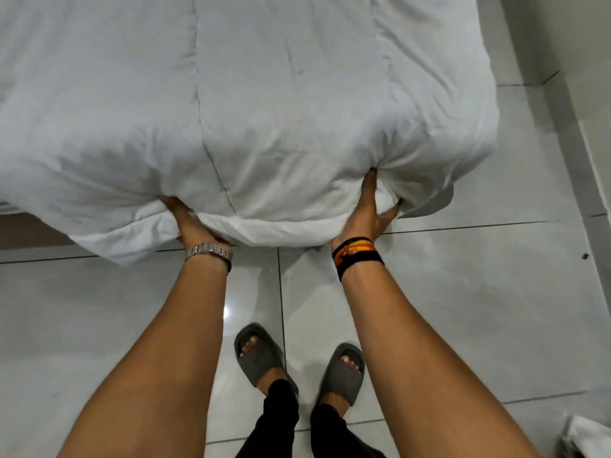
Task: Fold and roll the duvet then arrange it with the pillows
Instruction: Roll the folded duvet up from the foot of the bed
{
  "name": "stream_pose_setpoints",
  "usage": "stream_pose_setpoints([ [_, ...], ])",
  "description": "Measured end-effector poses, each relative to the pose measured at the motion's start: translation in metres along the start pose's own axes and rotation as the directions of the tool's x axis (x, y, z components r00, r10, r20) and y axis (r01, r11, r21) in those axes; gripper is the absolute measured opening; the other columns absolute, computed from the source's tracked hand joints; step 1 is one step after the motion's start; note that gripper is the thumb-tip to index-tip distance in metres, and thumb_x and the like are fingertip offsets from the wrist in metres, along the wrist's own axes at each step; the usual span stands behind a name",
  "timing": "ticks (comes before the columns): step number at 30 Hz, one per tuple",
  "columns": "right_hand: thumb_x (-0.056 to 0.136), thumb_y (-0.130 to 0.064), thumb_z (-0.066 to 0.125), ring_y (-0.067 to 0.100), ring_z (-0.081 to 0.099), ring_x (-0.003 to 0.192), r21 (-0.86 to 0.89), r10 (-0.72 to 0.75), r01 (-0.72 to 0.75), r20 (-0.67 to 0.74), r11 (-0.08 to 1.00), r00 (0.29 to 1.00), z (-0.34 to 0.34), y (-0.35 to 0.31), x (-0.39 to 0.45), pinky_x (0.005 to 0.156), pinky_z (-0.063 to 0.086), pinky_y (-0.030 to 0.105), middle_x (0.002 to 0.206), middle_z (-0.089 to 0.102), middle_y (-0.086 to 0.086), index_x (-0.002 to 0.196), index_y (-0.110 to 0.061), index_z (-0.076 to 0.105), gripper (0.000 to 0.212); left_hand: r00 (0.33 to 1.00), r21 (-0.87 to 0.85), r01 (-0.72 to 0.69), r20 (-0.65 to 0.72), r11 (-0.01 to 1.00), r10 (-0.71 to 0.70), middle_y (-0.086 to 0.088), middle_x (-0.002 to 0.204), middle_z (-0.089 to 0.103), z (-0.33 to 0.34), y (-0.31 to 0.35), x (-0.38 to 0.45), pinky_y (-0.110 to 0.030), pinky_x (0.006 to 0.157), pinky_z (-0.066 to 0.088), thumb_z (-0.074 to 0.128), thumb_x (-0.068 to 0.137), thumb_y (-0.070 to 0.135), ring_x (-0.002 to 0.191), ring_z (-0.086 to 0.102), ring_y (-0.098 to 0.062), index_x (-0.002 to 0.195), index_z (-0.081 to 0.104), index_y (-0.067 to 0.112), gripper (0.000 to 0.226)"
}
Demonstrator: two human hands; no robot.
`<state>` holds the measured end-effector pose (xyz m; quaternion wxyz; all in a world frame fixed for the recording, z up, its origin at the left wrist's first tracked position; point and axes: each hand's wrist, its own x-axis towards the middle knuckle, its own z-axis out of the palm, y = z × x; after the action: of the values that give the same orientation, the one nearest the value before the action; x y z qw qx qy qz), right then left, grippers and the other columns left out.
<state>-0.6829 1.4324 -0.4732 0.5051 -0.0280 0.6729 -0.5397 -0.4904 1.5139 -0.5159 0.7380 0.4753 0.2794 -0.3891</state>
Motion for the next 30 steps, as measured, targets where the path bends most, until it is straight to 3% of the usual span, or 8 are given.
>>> stream_pose_setpoints([
  [4, 0.066, -0.036, 0.095, 0.013, 0.068, 0.11, 0.029, -0.04, 0.039, 0.043, 0.999, 0.998, -0.046, -0.028, -0.037, 0.084, 0.062, 0.031, 0.141, 0.059, -0.006, 0.147, -0.037, 0.048, 0.094, 0.98, 0.115, 0.069, 0.177, 0.991, -0.089, -0.002, 0.137, 0.067, -0.012, 0.005, -0.046, -0.052, 0.111, 0.043, 0.053, 0.077, 0.086, 0.128, 0.061, -0.031, 0.142, 0.058, 0.033, 0.083],
  [6, 0.068, -0.034, 0.094, 0.01, 0.067, 0.109, 0.004, -0.038, 0.038, 0.029, 0.999, 0.999, -0.069, -0.049, -0.059, 0.087, 0.061, 0.033, 0.137, 0.059, -0.011, 0.145, -0.043, 0.048, 0.09, 0.984, 0.135, 0.08, 0.145, 0.988, -0.099, -0.001, 0.135, 0.068, -0.016, 0.017, -0.085, -0.051, 0.108, 0.046, 0.054, 0.076, 0.086, 0.127, 0.061, -0.031, 0.141, 0.059, 0.033, 0.083],
  [9, 0.064, -0.033, 0.096, 0.017, 0.061, 0.121, -0.12, -0.097, 0.1, 0.031, 0.988, 0.995, -0.09, -0.091, -0.091, 0.101, 0.054, 0.039, 0.143, 0.055, -0.008, 0.147, -0.048, 0.042, 0.1, 0.987, 0.094, 0.16, -0.021, 0.983, -0.159, -0.002, 0.133, 0.068, -0.021, 0.048, -0.152, -0.044, 0.086, 0.057, 0.069, 0.074, 0.077, 0.118, 0.065, -0.03, 0.137, 0.06, 0.031, 0.078],
  [13, 0.074, -0.018, 0.09, 0.019, 0.044, 0.137, -0.337, -0.138, 0.16, 0.088, 0.928, 0.986, -0.093, -0.154, -0.141, 0.105, 0.034, 0.025, 0.159, 0.036, 0.002, 0.161, -0.035, 0.019, 0.113, 0.954, 0.064, 0.027, -0.299, 0.998, -0.006, 0.0, 0.143, 0.058, -0.055, 0.092, -0.167, -0.055, 0.061, 0.06, 0.099, 0.036, 0.06, 0.114, 0.065, -0.031, 0.15, 0.042, 0.036, 0.13],
  [15, 0.077, -0.011, 0.085, 0.028, 0.05, 0.134, -0.382, -0.169, 0.19, 0.089, 0.904, 0.982, -0.08, -0.179, -0.165, 0.102, 0.038, 0.028, 0.157, 0.041, 0.009, 0.161, -0.037, 0.015, 0.113, 0.904, 0.121, -0.099, -0.404, 0.988, 0.14, -0.001, 0.155, 0.045, -0.027, 0.126, -0.197, -0.068, 0.084, 0.054, 0.104, 0.036, 0.048, 0.125, 0.058, -0.031, 0.158, 0.023, 0.038, 0.146],
  [18, 0.077, -0.009, 0.078, 0.036, 0.053, 0.13, -0.402, -0.239, 0.258, 0.099, 0.879, 0.966, -0.045, -0.211, -0.19, 0.107, 0.042, 0.041, 0.154, 0.043, 0.016, 0.16, -0.044, 0.009, 0.114, 0.861, 0.21, -0.181, -0.438, 0.961, 0.258, -0.008, 0.165, 0.026, 0.054, 0.168, -0.289, -0.053, 0.115, 0.036, 0.098, 0.061, 0.031, 0.143, 0.04, -0.029, 0.163, 0.002, 0.024, 0.14],
  [26, 0.081, -0.013, 0.073, 0.034, 0.047, 0.137, -0.421, -0.421, 0.537, 0.342, 0.731, 0.84, 0.165, -0.287, -0.168, 0.111, 0.04, 0.039, 0.156, 0.041, 0.014, 0.162, -0.037, 0.01, 0.105, 0.869, 0.355, -0.447, -0.046, 0.821, 0.493, 0.0, 0.157, 0.036, 0.228, 0.244, -0.23, -0.027, 0.109, 0.034, 0.087, 0.078, 0.021, 0.133, 0.046, -0.017, 0.163, 0.005, 0.03, 0.119],
  [30, 0.085, -0.026, 0.076, 0.021, 0.05, 0.133, -0.399, -0.286, 0.6, 0.612, 0.693, 0.738, 0.278, -0.316, -0.13, 0.11, 0.041, 0.033, 0.145, 0.049, 0.004, 0.162, -0.035, 0.02, 0.095, 0.792, 0.416, -0.611, 0.336, 0.674, 0.51, -0.005, 0.138, 0.054, 0.319, 0.285, -0.148, -0.046, 0.113, 0.045, 0.077, 0.086, 0.004, 0.12, 0.058, -0.019, 0.164, 0.009, 0.03, 0.106],
])
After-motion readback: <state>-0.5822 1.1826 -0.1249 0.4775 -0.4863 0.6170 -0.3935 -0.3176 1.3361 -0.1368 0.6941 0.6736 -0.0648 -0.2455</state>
